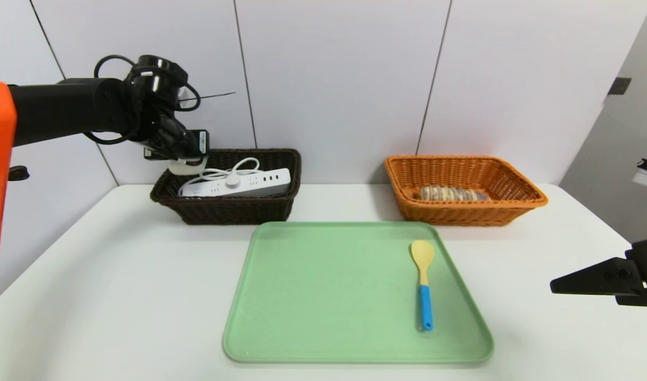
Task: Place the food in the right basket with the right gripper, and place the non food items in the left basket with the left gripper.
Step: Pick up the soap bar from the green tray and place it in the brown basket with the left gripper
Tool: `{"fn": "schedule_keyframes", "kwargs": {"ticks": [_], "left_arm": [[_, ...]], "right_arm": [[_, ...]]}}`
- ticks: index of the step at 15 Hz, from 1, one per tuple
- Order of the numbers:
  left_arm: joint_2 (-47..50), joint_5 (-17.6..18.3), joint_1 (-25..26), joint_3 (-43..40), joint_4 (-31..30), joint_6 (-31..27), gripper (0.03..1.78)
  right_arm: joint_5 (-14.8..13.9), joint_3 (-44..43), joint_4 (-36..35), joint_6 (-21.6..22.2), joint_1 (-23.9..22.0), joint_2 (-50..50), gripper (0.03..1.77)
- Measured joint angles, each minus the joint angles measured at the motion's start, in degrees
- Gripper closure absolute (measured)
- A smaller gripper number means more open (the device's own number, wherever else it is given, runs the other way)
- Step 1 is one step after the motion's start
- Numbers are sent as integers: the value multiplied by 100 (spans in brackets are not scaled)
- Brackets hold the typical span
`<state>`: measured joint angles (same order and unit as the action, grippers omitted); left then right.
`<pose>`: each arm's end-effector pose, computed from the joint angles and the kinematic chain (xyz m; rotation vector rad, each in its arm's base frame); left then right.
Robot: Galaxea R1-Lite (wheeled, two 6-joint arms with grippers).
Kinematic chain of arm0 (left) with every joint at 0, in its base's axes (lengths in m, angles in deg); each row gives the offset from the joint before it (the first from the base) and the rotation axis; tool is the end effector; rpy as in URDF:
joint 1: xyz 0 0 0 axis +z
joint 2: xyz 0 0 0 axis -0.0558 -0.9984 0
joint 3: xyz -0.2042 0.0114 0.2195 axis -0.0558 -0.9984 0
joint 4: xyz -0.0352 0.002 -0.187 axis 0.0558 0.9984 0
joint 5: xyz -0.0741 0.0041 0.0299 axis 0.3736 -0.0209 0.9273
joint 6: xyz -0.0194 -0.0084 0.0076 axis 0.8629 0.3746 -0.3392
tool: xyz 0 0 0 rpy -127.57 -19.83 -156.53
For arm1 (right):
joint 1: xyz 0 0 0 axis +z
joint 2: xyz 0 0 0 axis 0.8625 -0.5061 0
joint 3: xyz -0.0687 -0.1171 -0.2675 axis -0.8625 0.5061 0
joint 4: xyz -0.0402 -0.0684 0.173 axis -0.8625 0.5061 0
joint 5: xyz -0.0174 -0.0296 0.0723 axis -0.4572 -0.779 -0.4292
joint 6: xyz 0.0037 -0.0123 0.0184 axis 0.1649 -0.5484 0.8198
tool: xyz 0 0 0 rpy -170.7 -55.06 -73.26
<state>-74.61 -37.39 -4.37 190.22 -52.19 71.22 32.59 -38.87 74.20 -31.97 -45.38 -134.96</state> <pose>0.4225 -0.0513 0.2473 -0.0510 0.5790 0.1285 0.1407 0.0388 0.2620 0.2445 1.0092 0.1925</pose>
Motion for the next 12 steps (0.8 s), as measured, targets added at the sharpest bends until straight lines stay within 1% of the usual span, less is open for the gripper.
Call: {"fn": "schedule_keyframes", "kwargs": {"ticks": [4,7,10,12], "left_arm": [[-328,33,118,0,-284,20,82],[-490,39,135,0,-305,28,82],[-534,44,156,0,-316,16,58],[-463,41,157,0,-374,11,47]], "right_arm": [[-2,61,2,2,0,-1,10],[-5,80,5,7,0,5,10],[6,88,2,7,0,5,10],[9,89,5,7,0,5,10]]}}
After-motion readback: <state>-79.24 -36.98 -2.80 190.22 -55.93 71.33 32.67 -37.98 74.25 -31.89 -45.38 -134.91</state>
